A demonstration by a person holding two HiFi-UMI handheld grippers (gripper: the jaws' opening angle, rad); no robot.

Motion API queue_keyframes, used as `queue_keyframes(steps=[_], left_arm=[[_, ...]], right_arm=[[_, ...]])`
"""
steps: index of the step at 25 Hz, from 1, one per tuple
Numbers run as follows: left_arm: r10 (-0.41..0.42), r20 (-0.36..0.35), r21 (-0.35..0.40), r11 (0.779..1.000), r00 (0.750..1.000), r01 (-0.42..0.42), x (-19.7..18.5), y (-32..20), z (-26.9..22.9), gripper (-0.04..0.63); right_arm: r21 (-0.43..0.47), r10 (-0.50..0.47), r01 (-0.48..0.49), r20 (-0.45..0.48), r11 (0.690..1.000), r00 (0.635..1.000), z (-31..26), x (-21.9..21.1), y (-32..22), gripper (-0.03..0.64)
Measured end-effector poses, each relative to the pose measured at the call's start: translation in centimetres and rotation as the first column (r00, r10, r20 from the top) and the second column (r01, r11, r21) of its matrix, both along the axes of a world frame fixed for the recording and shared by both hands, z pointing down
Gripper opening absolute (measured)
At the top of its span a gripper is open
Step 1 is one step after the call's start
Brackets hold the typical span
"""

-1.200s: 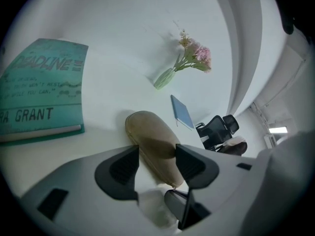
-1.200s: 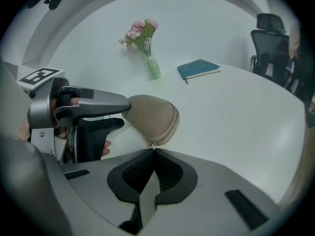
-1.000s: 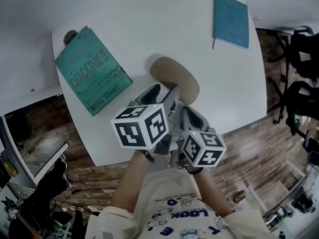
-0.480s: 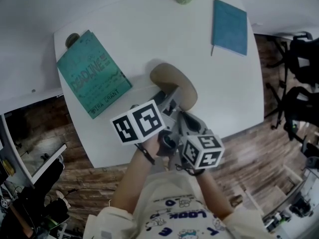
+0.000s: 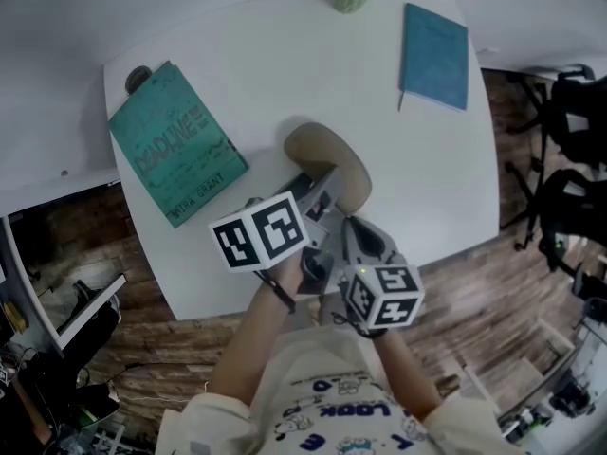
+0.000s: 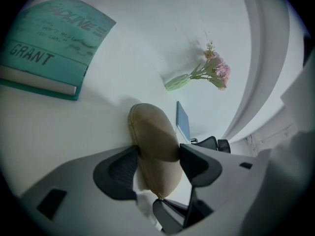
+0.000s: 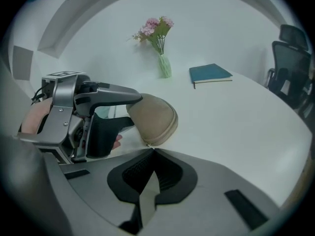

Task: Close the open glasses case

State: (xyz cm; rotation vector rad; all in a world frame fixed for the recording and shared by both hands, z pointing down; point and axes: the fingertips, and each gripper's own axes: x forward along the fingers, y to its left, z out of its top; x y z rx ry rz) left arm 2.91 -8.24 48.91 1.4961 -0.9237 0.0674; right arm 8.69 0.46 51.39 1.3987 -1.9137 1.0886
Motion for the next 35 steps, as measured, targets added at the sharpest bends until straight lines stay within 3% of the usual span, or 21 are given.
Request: queue_keyframes(steps=[7, 13, 16, 23, 28, 32, 35], left_arm=[[0.023, -0.012, 0.002, 1.0, 1.0, -0.023, -0.2, 0.1, 0.1, 0.265], [0.071, -0.006, 0.003, 0.997, 0.997, -0.071, 0.0, 0.2, -0.1, 0.265], [0.091, -0.001, -0.001, 0.996, 0.996, -0.091, 0.0, 0.2, 0.0, 0.265], [0.139, -0.008, -0.01, 0.99, 0.99, -0.139, 0.0, 0.3, 0.0, 0.265], [0.208, 0.034, -0.012, 0.978, 0.978, -0.208, 0.6, -0.2, -0.2, 0.265], [0.329, 0.101, -0.005, 0.944, 0.939, -0.33, 1.8, -0.8, -0.4, 0.264], [0.434, 0.113, -0.015, 0.9, 0.894, -0.435, 2.6, -1.2, -0.6, 0.264]], right_arm=[[0.026, 0.022, -0.021, -0.022, 0.999, 1.0, -0.3, 3.7, -2.1, 0.0], [0.029, -0.122, 0.123, -0.031, 0.992, 0.992, -0.9, 5.0, -5.2, 0.0], [0.014, -0.236, 0.237, -0.04, 0.971, 0.971, -0.8, 4.9, -6.2, 0.0], [-0.012, -0.47, 0.47, -0.056, 0.883, 0.881, -1.0, 4.0, -9.0, 0.0], [-0.013, -0.625, 0.627, -0.102, 0.779, 0.774, -1.6, 2.5, -11.7, 0.0], [-0.044, -0.698, 0.698, -0.119, 0.714, 0.706, -1.5, 2.4, -13.7, 0.0], [-0.045, -0.737, 0.737, -0.116, 0.674, 0.666, -1.4, 2.6, -15.2, 0.0]])
